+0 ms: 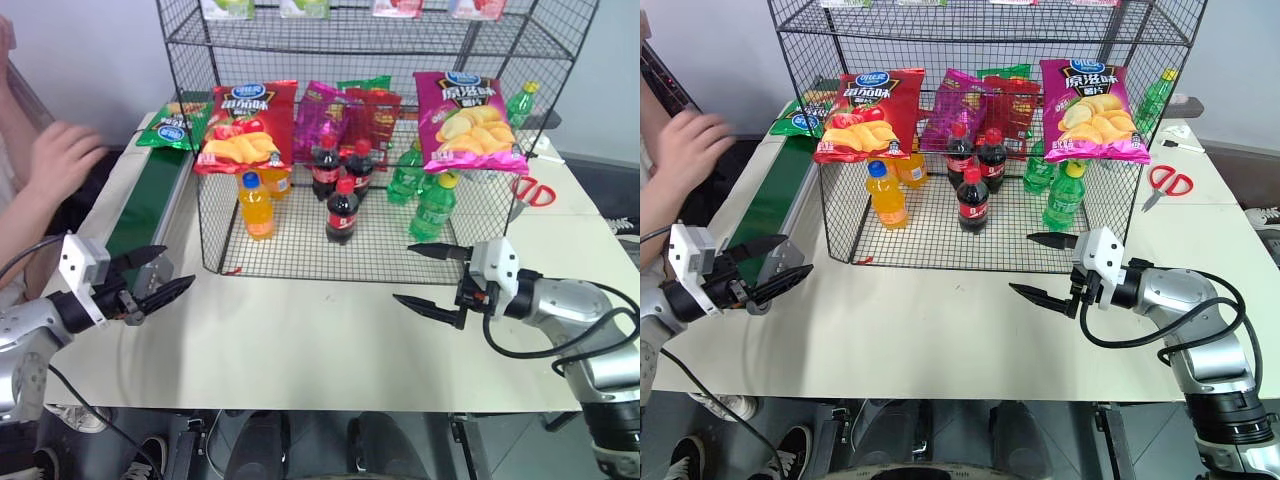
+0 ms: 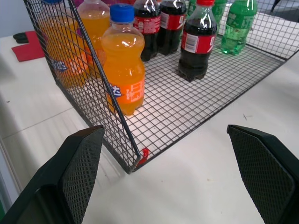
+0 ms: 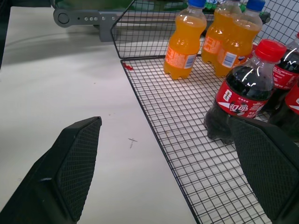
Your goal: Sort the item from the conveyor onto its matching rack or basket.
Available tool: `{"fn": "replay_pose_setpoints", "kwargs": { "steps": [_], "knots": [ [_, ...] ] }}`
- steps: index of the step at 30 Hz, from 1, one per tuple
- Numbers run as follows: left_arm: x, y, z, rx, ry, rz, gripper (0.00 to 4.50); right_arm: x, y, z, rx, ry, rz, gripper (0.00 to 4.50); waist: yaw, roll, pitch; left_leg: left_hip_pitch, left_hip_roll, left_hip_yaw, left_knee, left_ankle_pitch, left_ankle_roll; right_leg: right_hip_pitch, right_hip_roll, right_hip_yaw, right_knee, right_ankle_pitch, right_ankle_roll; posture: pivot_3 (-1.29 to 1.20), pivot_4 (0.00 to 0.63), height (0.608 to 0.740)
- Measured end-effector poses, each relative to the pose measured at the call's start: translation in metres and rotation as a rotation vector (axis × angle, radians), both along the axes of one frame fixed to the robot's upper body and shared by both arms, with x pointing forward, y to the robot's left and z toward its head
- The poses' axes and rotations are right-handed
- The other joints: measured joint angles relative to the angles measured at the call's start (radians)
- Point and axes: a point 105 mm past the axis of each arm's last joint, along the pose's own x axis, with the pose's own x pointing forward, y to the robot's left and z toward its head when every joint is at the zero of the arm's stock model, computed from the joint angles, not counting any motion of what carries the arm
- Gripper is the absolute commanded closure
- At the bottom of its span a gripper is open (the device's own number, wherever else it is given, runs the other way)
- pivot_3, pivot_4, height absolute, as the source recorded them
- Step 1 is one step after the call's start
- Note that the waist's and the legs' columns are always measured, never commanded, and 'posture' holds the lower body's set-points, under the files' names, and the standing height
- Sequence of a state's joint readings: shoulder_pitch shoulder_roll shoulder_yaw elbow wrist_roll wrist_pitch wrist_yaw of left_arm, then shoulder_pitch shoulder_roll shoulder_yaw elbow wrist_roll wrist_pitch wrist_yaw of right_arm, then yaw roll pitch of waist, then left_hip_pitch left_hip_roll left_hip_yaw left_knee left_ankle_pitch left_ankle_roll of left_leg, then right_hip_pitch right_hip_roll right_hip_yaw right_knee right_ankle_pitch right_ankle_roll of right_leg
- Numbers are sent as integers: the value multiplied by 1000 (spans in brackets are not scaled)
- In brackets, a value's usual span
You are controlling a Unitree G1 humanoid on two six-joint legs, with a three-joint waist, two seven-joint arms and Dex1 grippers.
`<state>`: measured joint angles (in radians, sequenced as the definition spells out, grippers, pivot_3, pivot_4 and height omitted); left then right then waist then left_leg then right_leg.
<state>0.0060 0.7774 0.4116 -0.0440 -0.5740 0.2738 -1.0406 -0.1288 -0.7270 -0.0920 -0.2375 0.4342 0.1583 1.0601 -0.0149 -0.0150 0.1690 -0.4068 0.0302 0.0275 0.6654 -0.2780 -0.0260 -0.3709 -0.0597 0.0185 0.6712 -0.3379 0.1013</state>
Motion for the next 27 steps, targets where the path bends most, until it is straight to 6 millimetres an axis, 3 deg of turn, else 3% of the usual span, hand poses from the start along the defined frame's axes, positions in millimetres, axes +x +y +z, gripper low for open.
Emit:
{"fn": "replay_pose_setpoints", "kwargs": {
  "steps": [6,17,22,27],
  "knots": [
    [-3,4,-4,52,-13,23,0,-1,5,-2,16,38,20,21,-2,0,0,0,0,0,0,0,0,0,0,0,0,0,0,0,150,739],
    [-11,21,-1,181,-110,103,0,0,32,2,71,76,134,21,-2,0,0,0,0,0,0,0,0,-1,-1,0,0,0,0,0,150,739],
    [-16,36,-12,309,-126,154,0,-3,39,-5,61,98,174,21,-2,0,0,0,0,0,0,0,0,-1,-1,0,0,0,0,0,150,739],
    [-18,48,-6,432,-199,198,0,1,46,-2,54,71,192,21,-2,0,0,0,0,0,0,0,0,-1,-1,0,0,0,0,0,150,739]
  ]
}}
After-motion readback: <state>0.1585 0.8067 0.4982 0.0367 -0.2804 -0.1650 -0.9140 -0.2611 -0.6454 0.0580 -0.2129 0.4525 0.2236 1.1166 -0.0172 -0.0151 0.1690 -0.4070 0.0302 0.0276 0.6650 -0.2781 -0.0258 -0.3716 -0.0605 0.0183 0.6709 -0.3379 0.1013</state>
